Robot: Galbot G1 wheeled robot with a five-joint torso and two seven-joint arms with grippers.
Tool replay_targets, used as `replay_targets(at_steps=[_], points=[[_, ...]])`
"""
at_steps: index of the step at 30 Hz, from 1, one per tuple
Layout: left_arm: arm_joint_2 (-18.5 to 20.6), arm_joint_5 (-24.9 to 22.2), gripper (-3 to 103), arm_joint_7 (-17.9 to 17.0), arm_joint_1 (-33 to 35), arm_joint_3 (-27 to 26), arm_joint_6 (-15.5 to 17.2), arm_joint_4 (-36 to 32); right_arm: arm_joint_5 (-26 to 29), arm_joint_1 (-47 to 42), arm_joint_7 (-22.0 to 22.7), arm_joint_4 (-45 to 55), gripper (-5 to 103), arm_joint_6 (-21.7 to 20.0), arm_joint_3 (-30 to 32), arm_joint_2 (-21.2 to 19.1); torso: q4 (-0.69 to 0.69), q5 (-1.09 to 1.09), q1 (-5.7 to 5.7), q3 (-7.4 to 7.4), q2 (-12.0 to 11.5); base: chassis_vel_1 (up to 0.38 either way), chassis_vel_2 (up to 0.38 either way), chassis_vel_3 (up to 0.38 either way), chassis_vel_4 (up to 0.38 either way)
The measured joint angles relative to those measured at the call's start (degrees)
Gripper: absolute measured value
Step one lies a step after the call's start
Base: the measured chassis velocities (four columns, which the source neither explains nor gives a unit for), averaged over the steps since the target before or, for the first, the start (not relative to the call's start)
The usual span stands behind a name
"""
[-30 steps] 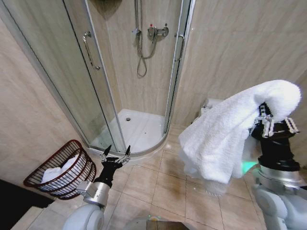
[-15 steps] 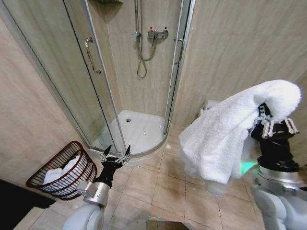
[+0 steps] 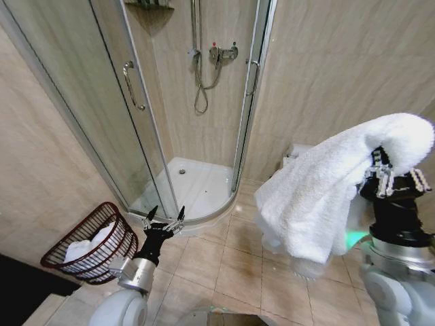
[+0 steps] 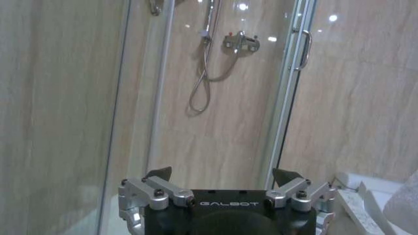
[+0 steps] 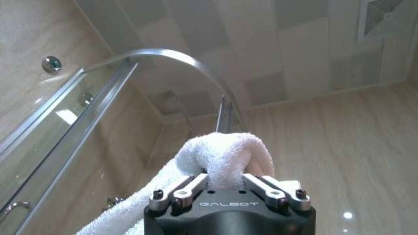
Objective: Discard the used towel into the hamper.
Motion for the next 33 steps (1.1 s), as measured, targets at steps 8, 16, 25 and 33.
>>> replay_targets(at_steps=[8,16,25,33], points=[[0.0,0.0,100,0.0,0.0,0.0,0.0,0.0,0.0,0.76,0.14,-0.42,9,-0.24,0.05,-1.25,0.0,0.0,0.87,1.2,2.05,0.0,0.0,0.0,0.0],[0.0,0.0,100,0.0,0.0,0.0,0.0,0.0,-0.04,0.74,-0.01,-0.7,9,-0.2,0.04,-0.86,0.0,-0.01,1.75,2.27,4.03,0.0,0.0,0.0,0.0],[0.0,0.0,100,0.0,0.0,0.0,0.0,0.0,-0.25,0.83,0.01,-0.9,9,-0.18,-0.06,-0.92,0.0,0.0,2.81,3.63,6.44,0.0,0.0,0.0,0.0],[0.0,0.0,100,0.0,0.0,0.0,0.0,0.0,-0.25,1.05,-0.03,-1.04,9,-0.15,-0.19,-0.88,0.0,0.0,3.72,4.87,8.58,0.0,0.0,0.0,0.0]])
